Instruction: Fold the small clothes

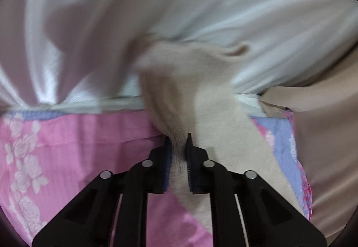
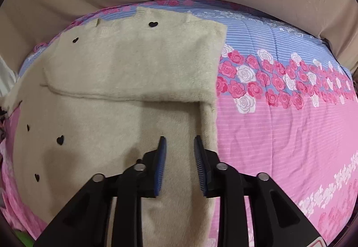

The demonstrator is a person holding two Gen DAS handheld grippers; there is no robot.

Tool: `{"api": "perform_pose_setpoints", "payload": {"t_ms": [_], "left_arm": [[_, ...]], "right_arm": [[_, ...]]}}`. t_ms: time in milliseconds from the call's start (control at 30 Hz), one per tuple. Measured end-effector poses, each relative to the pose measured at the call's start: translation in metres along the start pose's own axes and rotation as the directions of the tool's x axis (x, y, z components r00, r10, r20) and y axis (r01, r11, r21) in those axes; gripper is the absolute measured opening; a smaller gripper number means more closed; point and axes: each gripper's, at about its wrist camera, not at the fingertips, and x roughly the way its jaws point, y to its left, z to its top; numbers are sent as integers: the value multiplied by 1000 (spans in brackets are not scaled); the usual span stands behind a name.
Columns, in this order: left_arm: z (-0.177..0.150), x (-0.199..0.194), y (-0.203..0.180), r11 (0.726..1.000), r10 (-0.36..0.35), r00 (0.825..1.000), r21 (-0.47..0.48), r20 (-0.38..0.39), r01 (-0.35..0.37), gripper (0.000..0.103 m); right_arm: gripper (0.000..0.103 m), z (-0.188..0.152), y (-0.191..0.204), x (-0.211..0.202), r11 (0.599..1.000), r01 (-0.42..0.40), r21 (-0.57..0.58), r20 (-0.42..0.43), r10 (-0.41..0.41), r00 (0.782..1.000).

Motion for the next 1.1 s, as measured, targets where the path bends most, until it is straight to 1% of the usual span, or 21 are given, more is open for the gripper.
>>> {"api": "perform_pose_setpoints", "payload": {"t_ms": [100, 133, 200, 233, 300, 400, 433, 467, 500, 600, 633, 667, 733, 767, 800, 867, 900, 933, 967, 1033, 1100], "left_arm": [[-2, -34, -40, 985, -100, 991, 147, 90, 86, 7], [-4, -48, -56, 972, -146, 983, 200, 109, 122, 7], [-18, -91, -98, 923, -263, 956, 324, 132, 209, 7], [-30, -118, -123, 879, -338, 932, 396, 130, 264, 7], [-52, -157, -160, 797, -453, 886, 489, 96, 355, 7], [-106, -213, -218, 625, -606, 795, 599, -33, 501, 8], [-123, -223, -232, 582, -630, 773, 614, -73, 532, 8], [-149, -235, -248, 522, -655, 743, 627, -140, 578, 8], [-173, -242, -260, 474, -663, 722, 635, -198, 610, 8], [-246, -240, -287, 388, -624, 693, 626, -361, 677, 8], [-267, -236, -291, 377, -601, 689, 617, -404, 691, 8], [-297, -229, -294, 355, -558, 689, 618, -463, 702, 9], [-351, -216, -291, 315, -477, 697, 636, -536, 705, 11], [-372, -207, -287, 305, -422, 704, 642, -571, 704, 15], [-393, -195, -281, 311, -351, 716, 646, -604, 697, 15], [-418, -176, -263, 342, -230, 743, 663, -628, 666, 16], [-419, -175, -250, 358, -217, 753, 667, -621, 653, 16], [-419, -181, -227, 368, -227, 752, 660, -619, 655, 21], [-407, -187, -213, 386, -256, 746, 642, -615, 662, 29], [-386, -191, -197, 427, -287, 763, 636, -579, 643, 42], [-359, -198, -180, 478, -323, 773, 611, -546, 631, 46]], "right_arm": [[33, 0, 8, -7, 1000, 8, -25, 24, -7, 1000], [34, 1, 8, -8, 1000, 7, -28, 30, -6, 1000], [34, 2, 8, -11, 1000, -4, -29, 41, 5, 999], [34, 2, 9, -13, 1000, -5, -28, 44, 7, 999], [34, 1, 9, -18, 1000, -20, -16, 55, 20, 998], [34, -3, 6, -23, 999, -38, 6, 71, 37, 997], [34, -4, 4, -25, 999, -43, 15, 76, 42, 996], [34, -6, 0, -27, 998, -50, 29, 85, 47, 995], [34, -9, -3, -29, 998, -53, 42, 91, 49, 995], [34, -15, -18, -32, 995, -60, 83, 106, 51, 993], [34, -17, -24, -32, 993, -60, 98, 108, 49, 993], [34, -19, -29, -31, 992, -61, 111, 112, 49, 993], [34, -22, -42, -29, 987, -66, 144, 117, 50, 992], [34, -23, -48, -26, 984, -76, 163, 118, 57, 991], [34, -23, -52, -24, 981, -82, 175, 116, 62, 991], [34, -20, -56, -22, 980, -87, 179, 117, 67, 991], [35, -16, -56, -22, 980, -91, 177, 120, 70, 990], [42, -11, -55, -22, 980, -105, 171, 125, 84, 989], [47, -7, -52, -22, 979, -122, 164, 134, 100, 986], [62, 7, -44, -21, 976, -166, 144, 154, 143, 978], [64, 27, -33, -8, 966, -225, 128, 135, 208, 969]]}}
